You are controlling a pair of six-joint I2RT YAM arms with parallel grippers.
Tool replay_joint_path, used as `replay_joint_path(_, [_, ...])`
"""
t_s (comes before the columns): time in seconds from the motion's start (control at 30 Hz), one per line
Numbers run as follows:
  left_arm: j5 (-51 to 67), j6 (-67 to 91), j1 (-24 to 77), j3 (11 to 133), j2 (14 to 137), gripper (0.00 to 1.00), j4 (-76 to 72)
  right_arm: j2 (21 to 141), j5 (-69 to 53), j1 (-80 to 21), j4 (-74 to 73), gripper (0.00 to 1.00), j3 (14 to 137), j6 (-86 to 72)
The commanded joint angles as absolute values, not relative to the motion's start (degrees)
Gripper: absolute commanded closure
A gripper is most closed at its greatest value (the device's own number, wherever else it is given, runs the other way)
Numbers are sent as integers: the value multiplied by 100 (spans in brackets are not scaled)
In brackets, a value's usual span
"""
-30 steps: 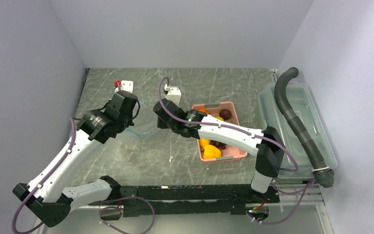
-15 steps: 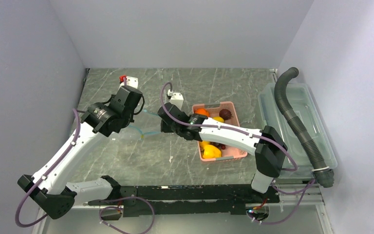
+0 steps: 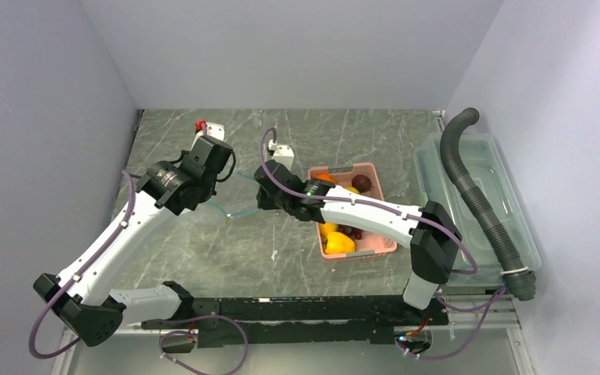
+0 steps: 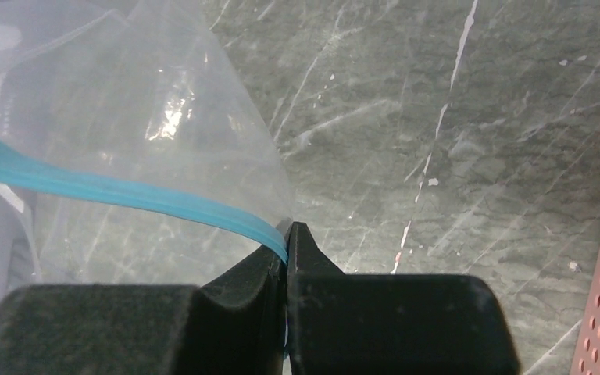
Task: Place the food in the zip-top bag and seal the zipper
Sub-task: Adjust the zipper on the food storage bag.
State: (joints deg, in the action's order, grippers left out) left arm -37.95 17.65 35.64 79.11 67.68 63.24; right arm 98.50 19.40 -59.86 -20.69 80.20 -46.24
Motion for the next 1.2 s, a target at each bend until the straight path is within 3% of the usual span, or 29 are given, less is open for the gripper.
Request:
replay_joint_path(0.0, [-4094,1740,3533,8005,6774,100,6192,9537,1904,-5933,-2163,93,8320,-4485])
replay_joint_path(0.47, [-4315,1767,3529,7878,7069,100,6100,9065,1817,-5933,-2182,54,8352,-4336])
replay_joint_path(0.7, [-4460,1764,3533,7853,7214,100,6047,8673,1603,-5933,-2153,46,8287,-4218])
replay_joint_path(1.17, [-5047,1931,3528,7867,7559,100,6275,7980,2059,-5933,-2465,43,7642,-3934])
